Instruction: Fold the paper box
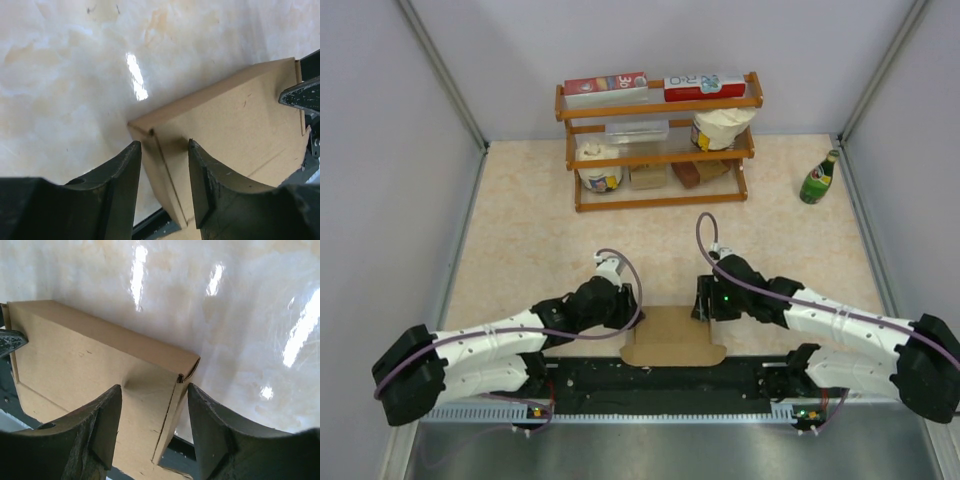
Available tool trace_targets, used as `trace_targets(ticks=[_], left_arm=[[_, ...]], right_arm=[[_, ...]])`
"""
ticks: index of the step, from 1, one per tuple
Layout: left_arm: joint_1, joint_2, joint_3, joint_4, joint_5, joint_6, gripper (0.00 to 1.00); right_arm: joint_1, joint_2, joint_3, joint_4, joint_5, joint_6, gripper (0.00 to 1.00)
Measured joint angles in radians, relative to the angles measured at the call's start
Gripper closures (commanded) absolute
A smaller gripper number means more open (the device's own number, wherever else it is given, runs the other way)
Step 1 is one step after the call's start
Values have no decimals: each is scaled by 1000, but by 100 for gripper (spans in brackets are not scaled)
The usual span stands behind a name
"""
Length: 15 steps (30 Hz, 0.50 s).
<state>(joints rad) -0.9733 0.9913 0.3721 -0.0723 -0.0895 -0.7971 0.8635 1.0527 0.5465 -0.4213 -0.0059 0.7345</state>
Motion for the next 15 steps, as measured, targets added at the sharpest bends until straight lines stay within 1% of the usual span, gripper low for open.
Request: trace_targets(ticks=[11, 15], left_arm=[[122, 168, 105, 50, 71, 103, 53], [177, 226, 146, 61, 105, 142, 53]], right_arm=[[-71, 163, 108, 25, -25, -85, 45], [-115, 227, 162, 29, -26, -119, 45]])
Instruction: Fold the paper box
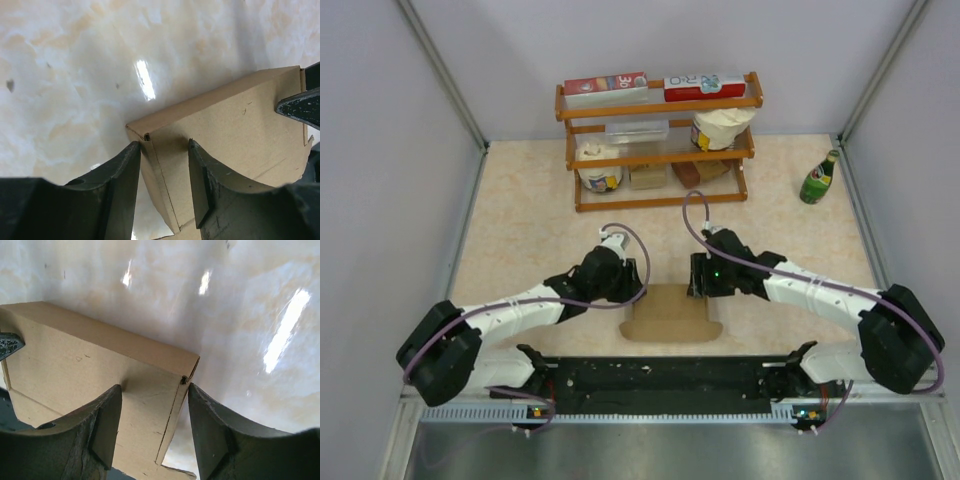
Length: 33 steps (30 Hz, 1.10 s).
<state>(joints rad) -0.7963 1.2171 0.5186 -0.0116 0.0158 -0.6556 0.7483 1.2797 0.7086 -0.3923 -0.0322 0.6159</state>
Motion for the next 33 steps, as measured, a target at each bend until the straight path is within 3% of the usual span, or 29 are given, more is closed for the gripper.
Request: trace_targets(ticks=[14, 19, 24, 30, 33], left_arm=[[223, 264, 243, 11, 109, 143, 53], [291, 314, 293, 12, 161, 174, 49], [363, 269, 284, 5, 204, 198, 44], [396, 60, 202, 14, 224, 214, 40], [395, -55, 117, 33, 249, 214, 35]], right_arm=[[-159, 294, 253, 71, -44, -107, 45], [-209, 346, 296, 113, -80, -127, 40], [-282, 313, 285, 143, -115, -158, 39], [-326, 130, 209, 135, -124, -201, 39], [-323, 22, 152, 129, -119, -205, 29]])
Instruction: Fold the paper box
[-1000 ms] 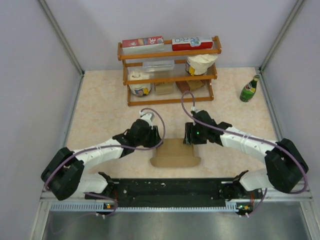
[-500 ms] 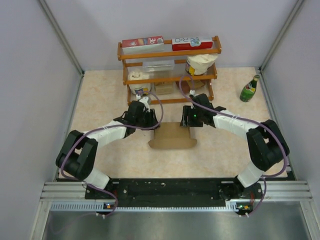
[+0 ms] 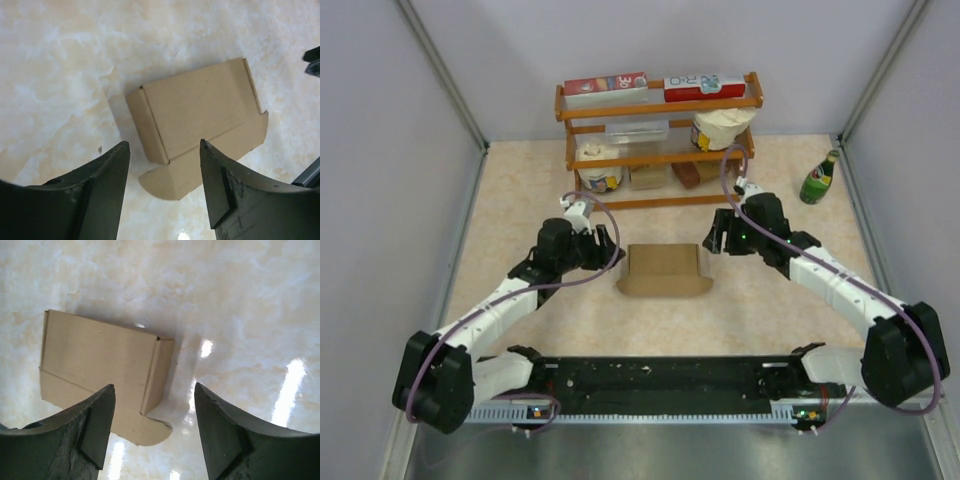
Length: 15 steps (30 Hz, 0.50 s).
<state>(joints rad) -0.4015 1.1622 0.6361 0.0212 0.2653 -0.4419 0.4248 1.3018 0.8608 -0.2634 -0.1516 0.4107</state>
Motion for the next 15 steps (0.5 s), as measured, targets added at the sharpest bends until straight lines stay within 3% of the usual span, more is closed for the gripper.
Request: trace_targets(ticks=[2, 4, 8, 15], left_arm=[[0, -54, -57, 5, -7, -1, 33], [0, -99, -119, 3, -33, -10, 32], [0, -148, -173, 3, -95, -46, 31], [1, -192, -119, -42, -204, -56, 25]], right_arm=[[0, -74, -51, -8, 43, 3, 11], [-3, -131, -91, -15, 97, 14, 2], [-16, -180, -115, -16, 188, 50, 1], [-31, -188, -112, -5, 295, 50, 1]])
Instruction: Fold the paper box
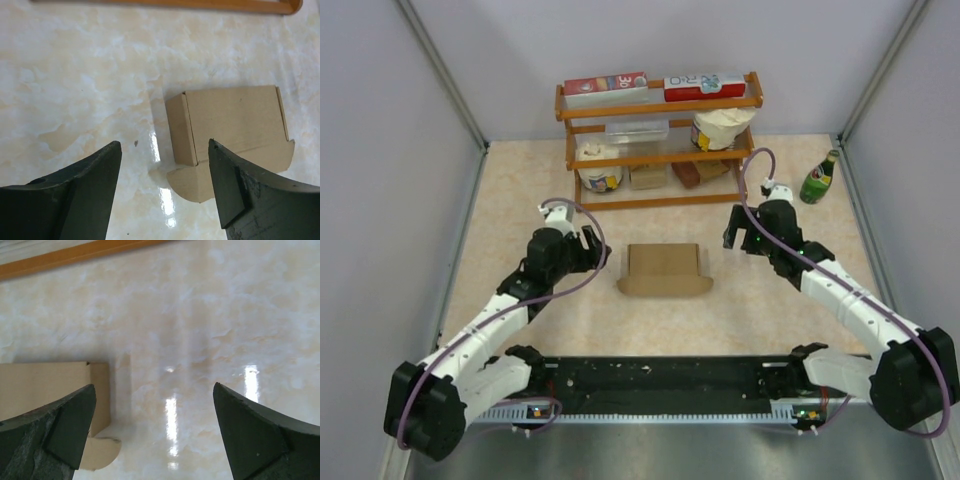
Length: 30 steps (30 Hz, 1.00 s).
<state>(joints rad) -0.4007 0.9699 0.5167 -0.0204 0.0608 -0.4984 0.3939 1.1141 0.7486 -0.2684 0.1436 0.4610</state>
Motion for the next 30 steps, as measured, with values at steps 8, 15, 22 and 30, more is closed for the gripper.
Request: trace_targets(ticks=[8, 15, 22, 30], left_arm=[[0, -118, 31, -70, -159, 52, 16], [-12, -89, 13, -80, -61, 57, 15], [-180, -64, -41, -71, -64, 34, 15], [-347, 47, -42, -55, -172, -29, 15]], right_arm=[[-23, 58, 69, -65, 73, -3, 1], [34, 57, 70, -77, 0, 50, 10], [245, -12, 3, -97, 30, 121, 22], [338, 26, -31, -109, 39, 172, 24]])
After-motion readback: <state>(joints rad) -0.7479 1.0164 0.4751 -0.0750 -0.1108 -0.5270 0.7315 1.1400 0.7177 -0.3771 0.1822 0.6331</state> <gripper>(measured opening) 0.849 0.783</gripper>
